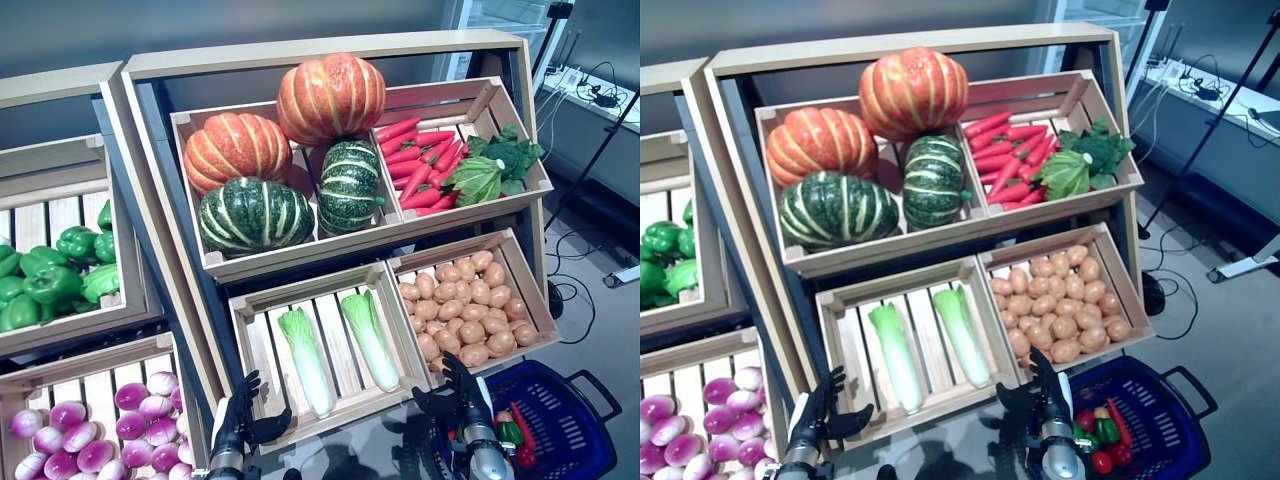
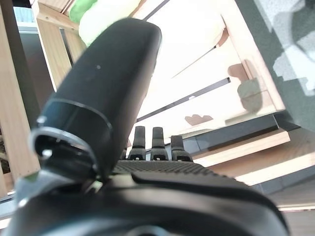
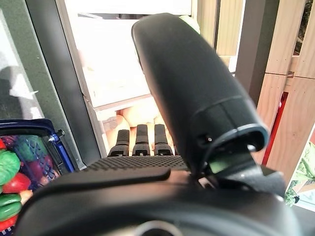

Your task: Put vegetables into the basket

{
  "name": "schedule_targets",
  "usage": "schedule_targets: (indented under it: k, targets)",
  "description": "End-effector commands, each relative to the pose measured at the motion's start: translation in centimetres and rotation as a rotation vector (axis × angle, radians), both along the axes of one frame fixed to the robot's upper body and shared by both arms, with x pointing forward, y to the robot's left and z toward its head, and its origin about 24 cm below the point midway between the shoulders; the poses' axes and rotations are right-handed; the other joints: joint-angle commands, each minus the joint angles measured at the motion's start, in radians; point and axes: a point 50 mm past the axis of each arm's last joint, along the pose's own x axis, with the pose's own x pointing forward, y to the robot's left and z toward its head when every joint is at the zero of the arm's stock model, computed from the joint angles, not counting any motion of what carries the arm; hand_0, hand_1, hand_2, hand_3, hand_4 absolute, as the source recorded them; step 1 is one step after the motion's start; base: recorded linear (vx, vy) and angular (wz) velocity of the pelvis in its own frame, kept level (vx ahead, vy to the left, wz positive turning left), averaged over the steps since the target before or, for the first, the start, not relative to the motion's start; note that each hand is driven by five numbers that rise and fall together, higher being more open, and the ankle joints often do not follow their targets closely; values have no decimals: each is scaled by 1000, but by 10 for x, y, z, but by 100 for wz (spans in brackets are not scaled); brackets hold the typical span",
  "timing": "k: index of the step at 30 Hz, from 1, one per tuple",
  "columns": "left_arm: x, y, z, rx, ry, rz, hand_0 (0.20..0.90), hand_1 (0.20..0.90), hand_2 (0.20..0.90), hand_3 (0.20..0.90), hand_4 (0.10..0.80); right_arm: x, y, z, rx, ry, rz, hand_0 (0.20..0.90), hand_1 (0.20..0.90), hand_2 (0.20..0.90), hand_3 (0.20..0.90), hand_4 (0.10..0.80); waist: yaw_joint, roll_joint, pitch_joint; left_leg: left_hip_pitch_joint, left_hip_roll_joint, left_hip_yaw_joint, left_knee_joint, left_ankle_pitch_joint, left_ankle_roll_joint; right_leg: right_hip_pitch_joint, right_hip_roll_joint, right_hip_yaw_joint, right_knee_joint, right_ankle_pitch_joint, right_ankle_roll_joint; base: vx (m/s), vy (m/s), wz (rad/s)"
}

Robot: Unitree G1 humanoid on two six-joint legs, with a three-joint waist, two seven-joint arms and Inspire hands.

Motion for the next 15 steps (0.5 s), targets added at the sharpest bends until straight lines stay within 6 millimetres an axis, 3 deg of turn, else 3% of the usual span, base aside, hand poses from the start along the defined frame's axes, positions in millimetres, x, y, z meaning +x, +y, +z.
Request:
schedule_targets:
  k: [1,9,15]
  targets:
    - [51,4,27,36,-187,-66,900,900,900,900,800,43,11,34,91,-253,-29,900,900,900,900,800,15,-32,19,101,-16,11,22,-144,-11,-41,-10,26,17,61,-34,0,0,0]
    - [57,-3,27,6,-176,-135,900,900,900,900,800,48,10,34,108,-250,-45,900,900,900,900,800,15,-26,25,92,-13,11,26,-139,-14,-50,-7,27,22,60,-39,0,0,0]
    - [52,-3,24,0,-149,-109,900,900,900,900,800,46,13,32,101,-225,-47,900,900,900,900,800,9,-25,17,98,-12,16,24,-142,-13,-48,-4,38,18,59,-36,12,6,0]
